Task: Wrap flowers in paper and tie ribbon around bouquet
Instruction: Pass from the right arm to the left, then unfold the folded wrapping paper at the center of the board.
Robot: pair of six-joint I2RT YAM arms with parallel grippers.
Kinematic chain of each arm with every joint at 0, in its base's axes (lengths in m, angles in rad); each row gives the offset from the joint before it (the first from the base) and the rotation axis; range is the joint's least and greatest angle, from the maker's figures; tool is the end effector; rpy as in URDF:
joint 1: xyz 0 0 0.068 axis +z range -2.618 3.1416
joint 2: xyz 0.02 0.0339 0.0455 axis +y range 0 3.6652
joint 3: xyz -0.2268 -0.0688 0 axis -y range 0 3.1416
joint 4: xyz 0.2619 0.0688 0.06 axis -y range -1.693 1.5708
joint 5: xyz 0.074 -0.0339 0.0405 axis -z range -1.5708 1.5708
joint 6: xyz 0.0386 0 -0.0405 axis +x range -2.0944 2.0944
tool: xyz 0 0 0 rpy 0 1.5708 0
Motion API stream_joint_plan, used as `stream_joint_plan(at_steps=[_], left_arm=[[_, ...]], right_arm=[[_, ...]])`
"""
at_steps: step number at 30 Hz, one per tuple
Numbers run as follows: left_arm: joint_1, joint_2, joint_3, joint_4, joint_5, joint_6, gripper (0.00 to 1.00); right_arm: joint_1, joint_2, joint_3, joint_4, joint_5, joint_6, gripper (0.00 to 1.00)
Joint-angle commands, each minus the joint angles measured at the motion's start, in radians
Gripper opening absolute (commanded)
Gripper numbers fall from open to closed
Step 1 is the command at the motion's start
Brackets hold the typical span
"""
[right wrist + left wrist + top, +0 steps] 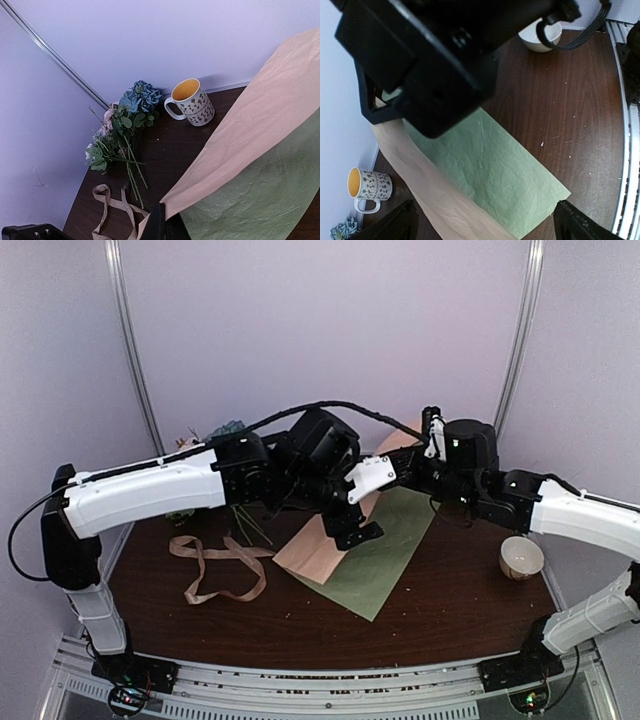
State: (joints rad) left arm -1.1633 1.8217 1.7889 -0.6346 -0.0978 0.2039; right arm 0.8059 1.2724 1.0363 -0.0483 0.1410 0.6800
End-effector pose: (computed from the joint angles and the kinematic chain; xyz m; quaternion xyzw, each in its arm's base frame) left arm 0.1732 -0.3918 0.3150 0.5510 0.7102 -0.1622 0.4071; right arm 0.2322 0.2341 0.2959 -0.0080 0.7993 0.3632 0.4787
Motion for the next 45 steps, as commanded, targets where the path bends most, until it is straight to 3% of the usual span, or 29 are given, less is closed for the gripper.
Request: stream_joint_plan(at_steps=[1, 7, 10, 11, 13, 18, 22, 25, 29, 35, 40, 45], left_arm=[[0.0, 0.029, -0.01, 0.032, -0.137, 0.033, 0.98], [-0.018, 0.104, 0.0, 0.029, -0.374, 0.064, 0.97], [-0.022, 0.112, 0.003, 0.029, -0.449, 0.071, 0.88], [-0.022, 0.11, 0.001, 0.03, -0.459, 0.07, 0.81], [-0.023, 0.105, -0.001, 0.031, -0.463, 0.067, 0.55], [-0.023, 0.095, -0.017, 0.034, -0.43, 0.056, 0.02], [-0.017, 0.074, -0.029, 0.034, -0.369, 0.014, 0.0], [0.03, 0.014, -0.059, 0.066, -0.15, -0.086, 0.0], [0.144, -0.118, -0.206, 0.265, 0.171, -0.246, 0.0], [0.316, -0.245, -0.401, 0.553, 0.492, -0.55, 0.0], [0.496, -0.279, -0.636, 0.755, 0.533, -0.833, 0.0], [0.555, -0.251, -0.715, 0.736, 0.541, -0.854, 0.0]], right_arm=[[-0.008, 0.014, 0.032, 0.036, -0.013, 0.004, 0.0], [-0.008, 0.021, 0.035, 0.036, -0.021, 0.005, 0.0], [-0.008, 0.021, 0.036, 0.033, -0.019, 0.003, 0.0], [-0.008, 0.02, 0.035, 0.032, -0.018, 0.001, 0.0], [-0.008, 0.019, 0.033, 0.031, -0.016, 0.0, 0.0], [-0.007, 0.018, 0.031, 0.027, -0.015, -0.003, 0.0], [-0.012, 0.012, 0.028, 0.021, -0.011, -0.013, 0.0], [-0.025, -0.002, 0.031, 0.0, -0.013, -0.034, 0.03], [-0.06, -0.048, 0.025, -0.038, -0.021, -0.083, 0.24], [-0.148, -0.085, 0.041, -0.163, -0.12, -0.168, 0.5], [-0.181, -0.048, 0.063, -0.296, -0.163, -0.254, 0.57], [-0.182, 0.084, 0.074, -0.355, -0.232, -0.291, 0.57]])
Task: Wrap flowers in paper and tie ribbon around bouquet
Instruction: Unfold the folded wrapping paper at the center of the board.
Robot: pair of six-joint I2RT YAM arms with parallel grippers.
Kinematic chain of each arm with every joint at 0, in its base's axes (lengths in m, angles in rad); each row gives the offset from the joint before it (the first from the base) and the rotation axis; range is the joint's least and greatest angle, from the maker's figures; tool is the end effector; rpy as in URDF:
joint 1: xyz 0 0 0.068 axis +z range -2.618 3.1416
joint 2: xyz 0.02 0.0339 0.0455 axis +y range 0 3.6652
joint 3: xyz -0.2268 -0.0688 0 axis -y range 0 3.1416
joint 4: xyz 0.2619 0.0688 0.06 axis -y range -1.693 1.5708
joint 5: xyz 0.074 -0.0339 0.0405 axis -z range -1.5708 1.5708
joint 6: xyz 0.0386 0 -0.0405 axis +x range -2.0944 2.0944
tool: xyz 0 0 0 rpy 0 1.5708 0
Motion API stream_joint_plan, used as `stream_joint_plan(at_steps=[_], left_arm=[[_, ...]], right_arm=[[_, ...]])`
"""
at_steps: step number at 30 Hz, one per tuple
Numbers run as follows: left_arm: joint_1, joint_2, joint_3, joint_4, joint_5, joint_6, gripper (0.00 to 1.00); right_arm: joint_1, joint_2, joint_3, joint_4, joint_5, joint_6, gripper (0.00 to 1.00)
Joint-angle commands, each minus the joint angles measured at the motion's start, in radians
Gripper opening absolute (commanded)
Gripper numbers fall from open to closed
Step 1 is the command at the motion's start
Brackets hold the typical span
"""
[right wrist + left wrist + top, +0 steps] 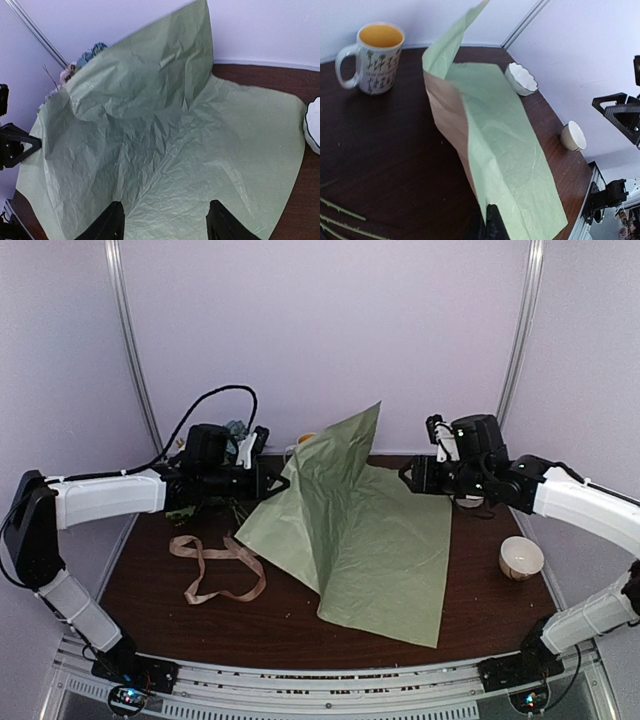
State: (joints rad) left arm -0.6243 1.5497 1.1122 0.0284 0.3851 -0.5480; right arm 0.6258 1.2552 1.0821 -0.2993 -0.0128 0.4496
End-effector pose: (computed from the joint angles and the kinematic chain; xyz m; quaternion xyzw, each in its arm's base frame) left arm 0.2987 -0.2331 0.2400 0.1362 0.8159 -0.4312 0.3602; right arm 0.2576 0.1868 0.2919 -0.0784 0.8493 0.2720 0.4455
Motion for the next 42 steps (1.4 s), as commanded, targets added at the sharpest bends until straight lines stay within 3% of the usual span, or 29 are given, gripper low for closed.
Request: stream_joint_plan(at_steps=[1, 9, 14, 21, 27, 37, 42], left_arm=[[0.015, 0.022, -0.038, 0.044, 0.047, -0.077, 0.0], [0.016, 0.007, 0.021, -0.314, -0.05, 0.214, 0.0], [0.016, 0.01, 0.059, -0.489, -0.172, 0.339, 0.0], [0.015, 0.088, 0.109, -0.536, -0.348, 0.434, 0.0], [0.015, 0.184, 0.205, -0.592, -0.5, 0.498, 0.0], [0.014, 0.232, 0.288, -0.598, -0.681, 0.599, 0.0], [0.014, 0.271, 0.312, -0.586, -0.737, 0.654, 0.0]], right_arm=[[-0.001, 0.142, 0.038, -0.122, -0.083, -0.066, 0.57], [-0.037, 0.469, 0.101, -0.252, 0.053, -0.115, 0.54], [-0.038, 0.539, 0.051, -0.288, 0.08, -0.12, 0.5], [0.003, 0.491, -0.132, -0.251, 0.013, -0.067, 0.44], [0.108, 0.472, -0.206, -0.247, -0.049, -0.012, 0.41], [0.29, 0.482, -0.205, -0.221, -0.206, 0.061, 0.37], [0.37, 0.489, -0.125, -0.234, -0.25, 0.03, 0.37]])
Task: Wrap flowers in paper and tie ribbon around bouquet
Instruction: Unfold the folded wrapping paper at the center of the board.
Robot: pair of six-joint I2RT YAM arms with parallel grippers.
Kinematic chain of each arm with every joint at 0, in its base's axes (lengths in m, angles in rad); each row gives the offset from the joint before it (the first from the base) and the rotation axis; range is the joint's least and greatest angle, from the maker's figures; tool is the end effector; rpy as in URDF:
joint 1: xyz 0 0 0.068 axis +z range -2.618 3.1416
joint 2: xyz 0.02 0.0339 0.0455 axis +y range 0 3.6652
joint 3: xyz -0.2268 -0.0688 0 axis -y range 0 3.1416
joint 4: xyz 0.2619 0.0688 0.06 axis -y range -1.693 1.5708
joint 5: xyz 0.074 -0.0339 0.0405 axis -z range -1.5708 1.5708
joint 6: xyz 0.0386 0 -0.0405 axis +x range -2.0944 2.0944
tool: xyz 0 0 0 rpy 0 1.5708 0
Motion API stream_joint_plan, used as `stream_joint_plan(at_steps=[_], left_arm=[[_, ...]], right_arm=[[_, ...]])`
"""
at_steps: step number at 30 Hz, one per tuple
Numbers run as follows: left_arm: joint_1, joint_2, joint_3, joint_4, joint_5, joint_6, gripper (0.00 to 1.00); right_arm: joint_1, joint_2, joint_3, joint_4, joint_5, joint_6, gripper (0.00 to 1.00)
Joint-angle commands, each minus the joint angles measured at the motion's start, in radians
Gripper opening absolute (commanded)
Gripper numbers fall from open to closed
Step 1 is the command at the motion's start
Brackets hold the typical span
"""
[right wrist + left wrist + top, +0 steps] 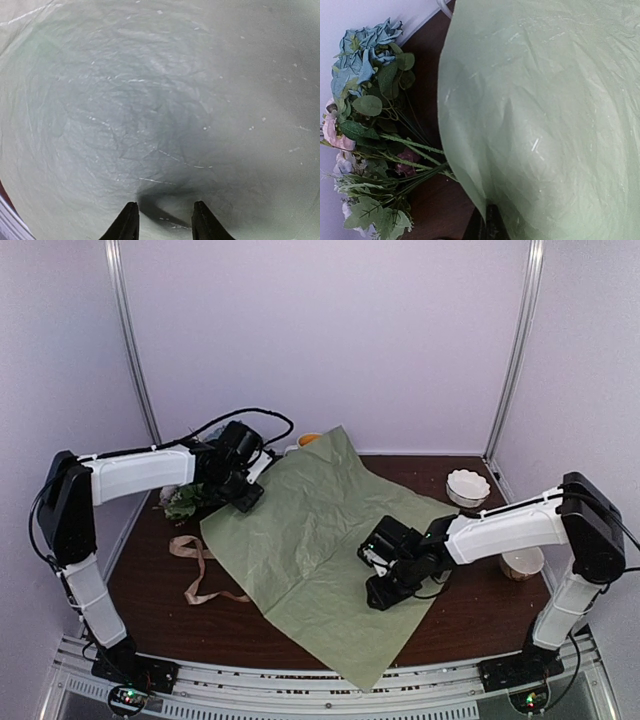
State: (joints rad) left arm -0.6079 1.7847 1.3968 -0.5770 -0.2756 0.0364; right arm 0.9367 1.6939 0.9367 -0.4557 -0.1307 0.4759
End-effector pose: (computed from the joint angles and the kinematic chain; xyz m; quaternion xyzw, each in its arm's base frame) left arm 0.3315 -0.2179 0.2003 0.2605 0.9098 0.0425 0.3205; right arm 0.1848 0.2598 0.0971 -0.2356 0.9533 0.1642 0.0934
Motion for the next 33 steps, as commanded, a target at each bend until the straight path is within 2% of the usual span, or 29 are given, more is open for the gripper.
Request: stream_joint_plan(at_steps=[1, 5, 9, 13, 23, 29, 33], left_arm=[[-0.001, 0.042, 0.028, 0.022, -0.077, 0.086, 0.0], [-0.002, 0.042, 0.006, 0.049, -0.028, 0.123, 0.0], [-0.021, 0.047, -0.018, 0.088, 0.045, 0.119, 0.0], [-0.056, 0.073, -0.019, 0.117, 0.072, 0.115, 0.0], [-0.061, 0.213, 0.109, 0.133, 0.075, 0.109, 0.0], [-0.062, 0.307, 0.22, 0.095, 0.059, 0.132, 0.0], [-0.059, 0.326, 0.234, 0.091, 0.057, 0.116, 0.0]], right_arm=[[0.064, 0.048, 0.036, -0.083, -0.146, -0.005, 0.38], [0.032, 0.002, 0.08, -0.15, -0.104, -0.05, 0.4], [-0.098, -0.057, 0.093, -0.218, 0.065, -0.076, 0.41], [-0.213, -0.084, 0.047, -0.166, 0.149, -0.081, 0.43], [-0.374, 0.002, -0.038, -0.037, 0.186, -0.087, 0.44], [-0.392, -0.015, -0.031, -0.032, 0.196, -0.062, 0.43], [-0.398, -0.044, -0.03, -0.04, 0.217, -0.05, 0.43]])
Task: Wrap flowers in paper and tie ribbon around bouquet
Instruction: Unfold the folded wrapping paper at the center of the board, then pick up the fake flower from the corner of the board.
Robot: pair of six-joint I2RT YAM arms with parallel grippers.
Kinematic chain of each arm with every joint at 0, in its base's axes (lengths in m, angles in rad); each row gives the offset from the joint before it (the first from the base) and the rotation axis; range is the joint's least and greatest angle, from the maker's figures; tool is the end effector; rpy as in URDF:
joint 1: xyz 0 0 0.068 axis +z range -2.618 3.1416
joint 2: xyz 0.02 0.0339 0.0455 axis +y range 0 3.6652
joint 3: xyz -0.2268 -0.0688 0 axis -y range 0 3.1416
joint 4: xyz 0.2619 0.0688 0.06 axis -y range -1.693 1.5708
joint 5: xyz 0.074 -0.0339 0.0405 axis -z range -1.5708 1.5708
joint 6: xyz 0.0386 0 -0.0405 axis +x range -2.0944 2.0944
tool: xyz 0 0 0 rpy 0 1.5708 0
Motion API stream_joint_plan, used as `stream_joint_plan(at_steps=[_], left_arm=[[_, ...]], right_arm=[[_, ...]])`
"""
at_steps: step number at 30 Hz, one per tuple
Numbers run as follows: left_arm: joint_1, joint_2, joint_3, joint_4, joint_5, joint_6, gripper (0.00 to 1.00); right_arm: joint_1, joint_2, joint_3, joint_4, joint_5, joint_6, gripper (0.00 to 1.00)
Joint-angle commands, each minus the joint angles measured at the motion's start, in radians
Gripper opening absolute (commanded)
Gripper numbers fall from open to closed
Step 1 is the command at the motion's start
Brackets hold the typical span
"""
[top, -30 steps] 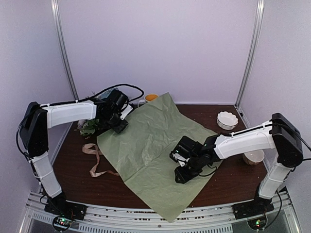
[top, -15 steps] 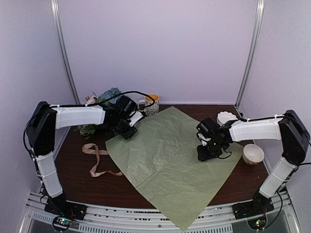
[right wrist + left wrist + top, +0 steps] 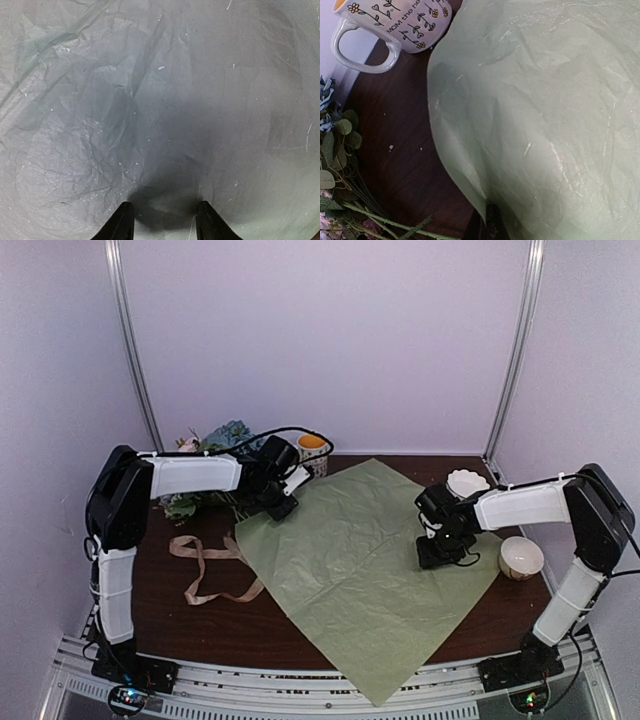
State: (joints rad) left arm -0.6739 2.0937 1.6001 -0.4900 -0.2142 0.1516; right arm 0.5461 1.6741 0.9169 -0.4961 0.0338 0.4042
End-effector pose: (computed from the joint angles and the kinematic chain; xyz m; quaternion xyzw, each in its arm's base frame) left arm 0.3600 -0.2770 0.1457 0.3534 0.8842 0.0246 0.3044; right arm 0.2657 0.1599 0.0958 -0.0673 0.9850 0.0575 0.1482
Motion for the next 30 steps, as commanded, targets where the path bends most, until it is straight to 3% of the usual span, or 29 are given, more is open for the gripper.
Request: stream_joint_plan(at_steps=[1, 2, 4, 9, 16, 19, 23, 30], left_arm=[[0.009, 0.019, 0.034, 0.002, -0.007, -0.002, 0.12], [0.012, 0.019, 0.04, -0.003, -0.012, -0.008, 0.3], [0.021, 0.006, 0.055, -0.016, -0.017, -0.027, 0.5], [0.035, -0.118, 0.037, -0.017, -0.012, -0.044, 0.67], [0.153, -0.352, -0.108, 0.002, 0.037, -0.156, 0.7], [0.269, -0.429, -0.188, 0.021, 0.071, -0.267, 0.66], [0.453, -0.551, -0.403, 0.186, 0.097, -0.483, 0.62], [0.585, -0.606, -0.626, 0.382, 0.096, -0.734, 0.77]], right_arm=[[-0.008, -0.03, -0.006, -0.01, 0.057, 0.021, 0.44], [-0.009, -0.037, 0.0, -0.019, 0.06, 0.015, 0.44], [-0.009, -0.051, 0.011, -0.034, 0.065, 0.007, 0.44], [-0.009, -0.121, 0.049, -0.057, 0.049, -0.015, 0.44], [-0.005, -0.235, 0.065, -0.045, -0.026, -0.022, 0.43], [0.005, -0.244, 0.071, -0.047, -0.041, -0.019, 0.43], [0.017, -0.239, 0.073, -0.036, -0.046, -0.015, 0.43], [0.04, -0.2, 0.076, -0.027, -0.052, -0.014, 0.43]])
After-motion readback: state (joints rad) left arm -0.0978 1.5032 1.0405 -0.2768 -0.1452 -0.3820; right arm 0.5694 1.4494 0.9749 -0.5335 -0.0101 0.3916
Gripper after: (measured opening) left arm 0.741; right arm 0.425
